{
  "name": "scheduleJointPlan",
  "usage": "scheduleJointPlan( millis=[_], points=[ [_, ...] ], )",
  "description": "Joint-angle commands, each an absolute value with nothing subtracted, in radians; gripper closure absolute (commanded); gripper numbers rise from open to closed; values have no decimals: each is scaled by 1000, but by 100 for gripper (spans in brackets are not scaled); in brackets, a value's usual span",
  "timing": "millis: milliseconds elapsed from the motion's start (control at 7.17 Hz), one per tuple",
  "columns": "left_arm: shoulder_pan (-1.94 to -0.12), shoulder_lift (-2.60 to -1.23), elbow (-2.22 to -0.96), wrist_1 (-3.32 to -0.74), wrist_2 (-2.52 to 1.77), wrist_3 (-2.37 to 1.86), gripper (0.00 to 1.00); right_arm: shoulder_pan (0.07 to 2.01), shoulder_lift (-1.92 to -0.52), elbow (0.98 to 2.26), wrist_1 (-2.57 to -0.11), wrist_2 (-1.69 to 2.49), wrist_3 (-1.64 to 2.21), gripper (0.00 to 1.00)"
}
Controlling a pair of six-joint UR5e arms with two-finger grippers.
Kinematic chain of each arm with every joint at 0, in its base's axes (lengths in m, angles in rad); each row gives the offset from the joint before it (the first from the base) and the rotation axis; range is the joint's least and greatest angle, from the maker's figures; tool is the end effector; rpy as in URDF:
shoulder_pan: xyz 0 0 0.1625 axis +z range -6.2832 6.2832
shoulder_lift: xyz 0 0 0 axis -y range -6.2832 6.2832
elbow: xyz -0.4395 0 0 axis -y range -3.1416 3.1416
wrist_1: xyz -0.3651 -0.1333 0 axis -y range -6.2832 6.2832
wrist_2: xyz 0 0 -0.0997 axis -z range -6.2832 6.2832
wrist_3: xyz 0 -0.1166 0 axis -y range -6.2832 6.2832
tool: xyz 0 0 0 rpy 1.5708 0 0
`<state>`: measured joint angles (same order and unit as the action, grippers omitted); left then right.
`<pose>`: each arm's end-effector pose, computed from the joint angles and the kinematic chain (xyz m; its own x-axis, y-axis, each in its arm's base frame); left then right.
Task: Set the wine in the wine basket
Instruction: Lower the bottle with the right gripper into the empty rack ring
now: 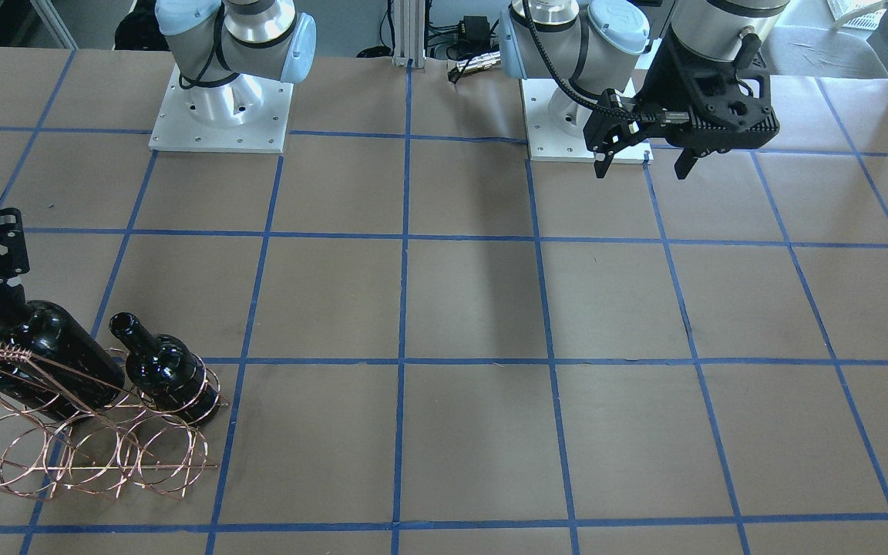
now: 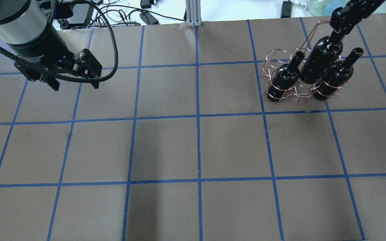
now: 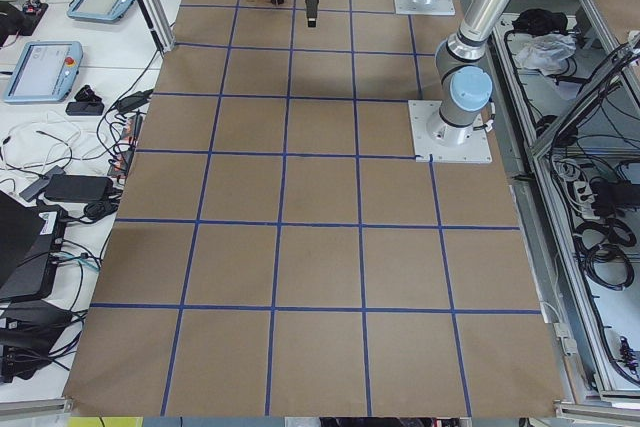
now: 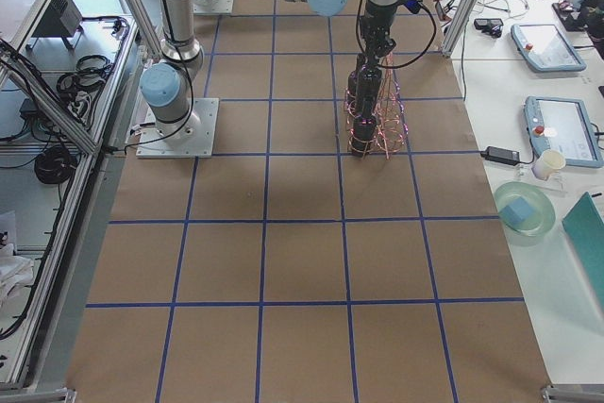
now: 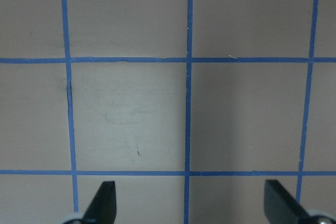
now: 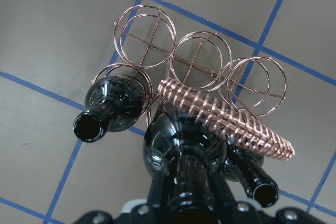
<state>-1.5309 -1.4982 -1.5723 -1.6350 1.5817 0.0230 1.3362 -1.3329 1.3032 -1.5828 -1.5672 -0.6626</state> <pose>-0.1147 -0.4377 0.5109 -0.9998 -0.0170 -0.0111 -0.0169 0.9998 -0.0066 -0.0031 -0.5884 0.4881 -0.9097 -0.4147 0.0228 -0.4152 0.9090 -0.0351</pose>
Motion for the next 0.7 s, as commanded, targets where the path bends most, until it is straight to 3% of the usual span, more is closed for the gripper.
scheduleJointPlan(
  millis=[0,418,558],
  points=[
    [-1531,-1499,-1572,-1635,1583,21,0,1336,-1319,1315,-1585,-1571,-661,100],
    [-1531,-1499,-1572,-1635,1583,21,0,1336,-1304,1351,-1624,-1580,-655,100],
    [-1531,-1499,-1572,-1635,1583,21,0,1336,-1302,1351,-1623,-1578,-653,93]
  ],
)
